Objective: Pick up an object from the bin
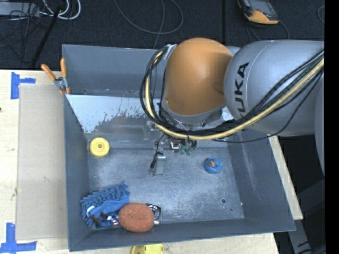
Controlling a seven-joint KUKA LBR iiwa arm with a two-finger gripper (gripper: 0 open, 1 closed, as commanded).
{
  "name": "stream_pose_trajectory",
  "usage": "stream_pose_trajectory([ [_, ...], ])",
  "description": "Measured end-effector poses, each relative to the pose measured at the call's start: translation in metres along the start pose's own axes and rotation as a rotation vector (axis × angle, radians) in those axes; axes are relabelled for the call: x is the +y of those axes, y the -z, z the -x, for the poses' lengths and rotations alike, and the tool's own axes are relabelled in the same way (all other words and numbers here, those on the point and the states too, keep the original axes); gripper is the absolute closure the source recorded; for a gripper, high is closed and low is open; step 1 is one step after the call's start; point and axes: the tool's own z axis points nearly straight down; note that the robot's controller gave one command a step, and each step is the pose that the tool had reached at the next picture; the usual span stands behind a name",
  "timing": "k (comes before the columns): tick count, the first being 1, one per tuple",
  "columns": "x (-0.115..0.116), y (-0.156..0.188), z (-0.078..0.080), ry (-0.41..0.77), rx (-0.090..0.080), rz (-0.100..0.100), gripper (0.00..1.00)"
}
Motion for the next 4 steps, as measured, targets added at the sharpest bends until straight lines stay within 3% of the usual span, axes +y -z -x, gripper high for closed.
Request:
stream_pose_trajectory([
  [1,-0.001,0.005,0.001,-0.003,-0.007,0.001,0.0],
  [2,0.019,-0.038,-0.016,0.085,-0.011,0.0,0.0],
  [3,0.043,-0.083,-0.024,0.303,-0.009,0.0,0.0],
  [4,0.047,-0.104,-0.031,0.496,-0.007,-0.001,0.0],
])
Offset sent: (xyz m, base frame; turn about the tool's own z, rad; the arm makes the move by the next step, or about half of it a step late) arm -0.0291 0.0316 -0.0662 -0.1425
